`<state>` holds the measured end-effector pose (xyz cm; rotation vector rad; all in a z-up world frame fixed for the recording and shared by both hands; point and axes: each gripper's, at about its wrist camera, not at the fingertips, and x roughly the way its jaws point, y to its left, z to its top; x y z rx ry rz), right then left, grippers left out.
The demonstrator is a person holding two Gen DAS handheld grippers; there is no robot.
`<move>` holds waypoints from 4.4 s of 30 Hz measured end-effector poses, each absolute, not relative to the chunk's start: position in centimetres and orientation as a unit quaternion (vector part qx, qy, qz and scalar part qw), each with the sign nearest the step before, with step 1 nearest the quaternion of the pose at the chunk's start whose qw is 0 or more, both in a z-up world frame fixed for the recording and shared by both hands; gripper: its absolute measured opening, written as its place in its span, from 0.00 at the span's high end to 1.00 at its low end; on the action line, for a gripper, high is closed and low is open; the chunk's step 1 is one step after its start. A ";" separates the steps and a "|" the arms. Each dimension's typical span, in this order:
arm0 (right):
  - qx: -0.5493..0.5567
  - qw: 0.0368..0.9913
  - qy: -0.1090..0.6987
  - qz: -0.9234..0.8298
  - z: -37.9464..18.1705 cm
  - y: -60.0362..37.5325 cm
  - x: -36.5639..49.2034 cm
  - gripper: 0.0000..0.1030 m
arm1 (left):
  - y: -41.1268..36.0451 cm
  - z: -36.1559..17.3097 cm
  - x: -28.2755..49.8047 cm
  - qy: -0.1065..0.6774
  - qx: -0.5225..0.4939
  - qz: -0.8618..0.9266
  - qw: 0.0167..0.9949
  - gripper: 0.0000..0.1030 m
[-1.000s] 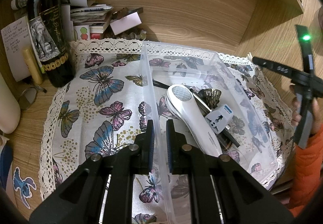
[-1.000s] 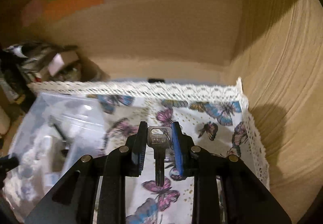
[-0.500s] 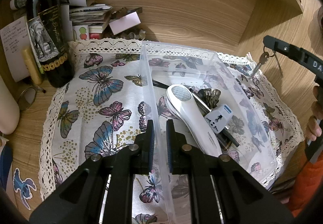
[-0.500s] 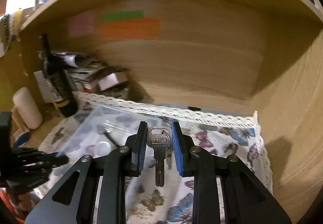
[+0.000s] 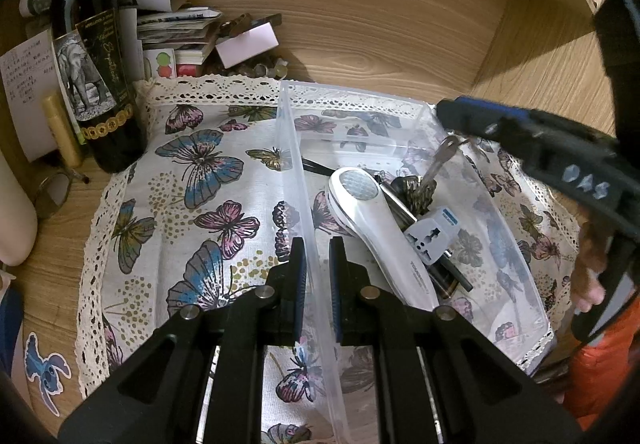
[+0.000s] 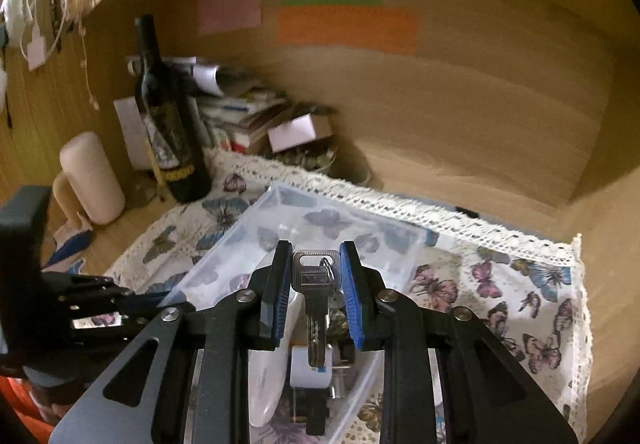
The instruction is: Organize rigid objects
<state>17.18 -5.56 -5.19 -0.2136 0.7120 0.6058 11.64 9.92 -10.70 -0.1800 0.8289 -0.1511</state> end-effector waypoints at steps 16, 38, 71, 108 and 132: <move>-0.120 0.847 0.430 0.288 -9.2 -4.8 19.5 0.77 | 9.9 -10.7 11.6 0.401 -0.087 -0.072 0.909 0.91; -0.060 0.915 0.296 0.267 -2.3 -12.0 10.1 0.28 | 7.4 -3.7 5.8 0.265 -0.036 -0.028 0.963 0.29; -0.034 0.958 0.169 0.230 1.3 -16.3 2.1 0.00 | 4.4 1.0 -1.6 0.129 -0.041 -0.011 0.991 0.00; -0.023 0.959 0.183 0.216 0.9 -16.4 2.9 0.00 | 4.0 0.6 -0.9 0.143 -0.041 -0.025 0.989 0.00; -0.022 0.959 0.183 0.214 0.8 -16.2 2.9 0.00 | 3.6 0.3 -0.6 0.150 -0.034 -0.029 0.988 0.00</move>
